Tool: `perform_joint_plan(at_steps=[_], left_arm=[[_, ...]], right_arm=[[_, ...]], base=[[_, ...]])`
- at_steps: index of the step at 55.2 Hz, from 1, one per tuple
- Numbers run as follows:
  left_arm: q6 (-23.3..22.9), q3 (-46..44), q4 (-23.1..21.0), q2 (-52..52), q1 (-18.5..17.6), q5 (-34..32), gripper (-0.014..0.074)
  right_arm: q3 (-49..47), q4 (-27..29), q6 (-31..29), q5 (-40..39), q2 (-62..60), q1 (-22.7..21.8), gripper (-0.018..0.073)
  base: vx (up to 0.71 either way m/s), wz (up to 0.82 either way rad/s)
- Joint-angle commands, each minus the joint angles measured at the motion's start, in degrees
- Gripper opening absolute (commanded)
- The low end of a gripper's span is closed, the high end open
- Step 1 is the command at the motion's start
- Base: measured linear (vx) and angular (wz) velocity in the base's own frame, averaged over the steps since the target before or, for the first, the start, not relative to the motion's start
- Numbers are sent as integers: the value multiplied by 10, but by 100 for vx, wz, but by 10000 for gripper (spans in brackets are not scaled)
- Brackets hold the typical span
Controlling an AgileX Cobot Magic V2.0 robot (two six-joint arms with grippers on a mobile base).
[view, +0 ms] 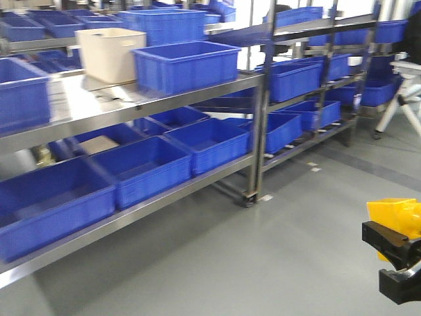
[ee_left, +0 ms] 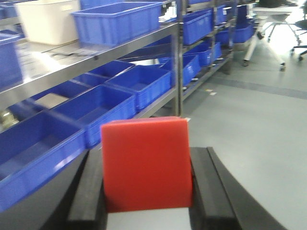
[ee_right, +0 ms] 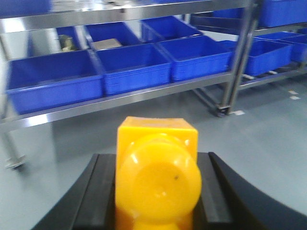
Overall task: Pick red and yellow blocks into blue bin
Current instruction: 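Drive the base to the blue bin holding both blocks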
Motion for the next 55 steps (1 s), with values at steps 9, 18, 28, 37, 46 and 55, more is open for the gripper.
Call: perform_joint_plan(at_steps=[9, 18, 28, 37, 46, 55], left_arm=[[-4, -16, -9, 1, -3, -48, 2], [-4, -16, -9, 1, -3, -48, 2], [-4, -16, -9, 1, -3, -48, 2], [-4, -16, -9, 0, -3, -48, 2], [-4, -16, -9, 1, -3, -48, 2], [-4, -16, -9, 1, -3, -49, 2]], right_arm=[[-17, 5, -2, -38, -2, -1, -10], [-17, 5, -2, -37, -2, -1, -10], [-17, 5, -2, -37, -2, -1, -10], [-17, 5, -2, -36, -2, -1, -10], [-17, 5, -2, -36, -2, -1, -10], [-17, 5, -2, -35, -2, -1, -10]], base=[[53, -39], [53, -50], [55, -57], [57, -58], [56, -52], [57, -40]])
